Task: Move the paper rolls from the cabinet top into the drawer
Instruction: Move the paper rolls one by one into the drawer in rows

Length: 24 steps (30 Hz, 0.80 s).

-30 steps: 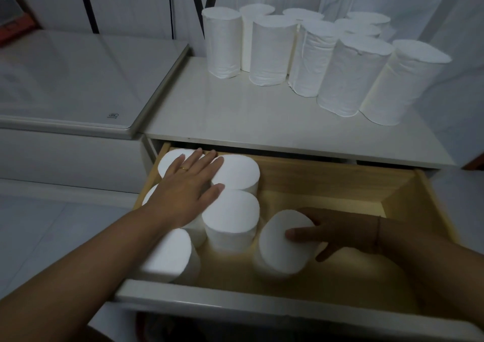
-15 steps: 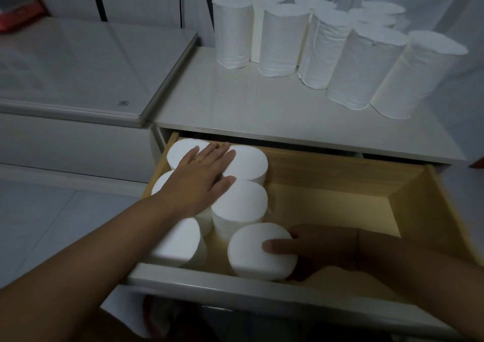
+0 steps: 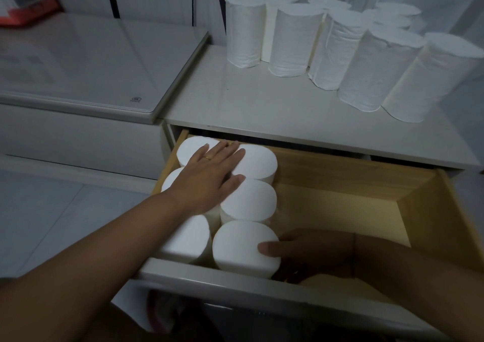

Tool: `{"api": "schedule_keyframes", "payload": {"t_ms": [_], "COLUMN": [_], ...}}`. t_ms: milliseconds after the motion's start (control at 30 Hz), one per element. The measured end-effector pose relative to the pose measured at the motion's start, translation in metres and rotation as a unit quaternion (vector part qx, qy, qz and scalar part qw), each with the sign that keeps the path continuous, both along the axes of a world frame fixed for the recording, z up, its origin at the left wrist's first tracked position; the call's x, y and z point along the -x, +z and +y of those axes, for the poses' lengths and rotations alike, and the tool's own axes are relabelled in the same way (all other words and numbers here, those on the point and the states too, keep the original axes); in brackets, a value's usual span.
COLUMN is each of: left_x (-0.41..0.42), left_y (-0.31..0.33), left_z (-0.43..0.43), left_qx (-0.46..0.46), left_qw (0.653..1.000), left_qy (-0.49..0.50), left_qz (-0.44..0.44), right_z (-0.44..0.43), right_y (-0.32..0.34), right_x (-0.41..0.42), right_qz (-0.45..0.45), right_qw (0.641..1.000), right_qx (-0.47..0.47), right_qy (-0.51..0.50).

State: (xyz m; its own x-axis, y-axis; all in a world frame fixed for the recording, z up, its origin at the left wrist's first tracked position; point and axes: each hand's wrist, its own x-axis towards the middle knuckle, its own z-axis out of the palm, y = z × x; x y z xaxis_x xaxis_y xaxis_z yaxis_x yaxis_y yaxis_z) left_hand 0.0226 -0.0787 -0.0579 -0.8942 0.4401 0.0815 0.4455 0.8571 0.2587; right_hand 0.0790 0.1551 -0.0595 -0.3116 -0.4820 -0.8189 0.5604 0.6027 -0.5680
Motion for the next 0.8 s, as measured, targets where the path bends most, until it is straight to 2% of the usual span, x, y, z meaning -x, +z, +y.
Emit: {"api": "schedule_keyframes", "payload": {"t_ms": [233,367,467,567,633,733,800], "left_x": [0.000,0.002,0.012,0.028,0.042,0.063,0.072], "left_y": [0.001,0.010,0.020,0.026,0.027,0.027,0.025], "left_z": [0.001,0.000,-0.001,0.000,0.003,0.011,0.016], "left_qx": [-0.003,-0.059,-0.061,-0.056,-0.040,-0.014,-0.013], "left_qw": [1.000,0.998,0.996,0.995,0.994,0.993,0.991], "left_qy": [0.005,0.022,0.045,0.070,0.086,0.107,0.124], "left_qz": [-0.004,0.009,0.049,0.050,0.048,0.055,0.058], "right_z": [-0.016,-0.009,-0.005,-0.006,-0.013,-0.031,-0.047], "right_y": [0.009,0.038,0.077,0.106,0.116,0.112,0.104], "right_x": [0.000,0.017,0.046,0.081,0.109,0.158,0.193], "right_qz": [0.041,0.154,0.249,0.374,0.455,0.519,0.540], "right_qw": [0.998,0.982,0.959,0.920,0.887,0.835,0.809], "right_qx": [-0.011,-0.055,-0.089,-0.103,-0.073,-0.006,0.006], "right_qy": [0.041,0.091,0.100,0.058,-0.013,-0.183,-0.234]}}
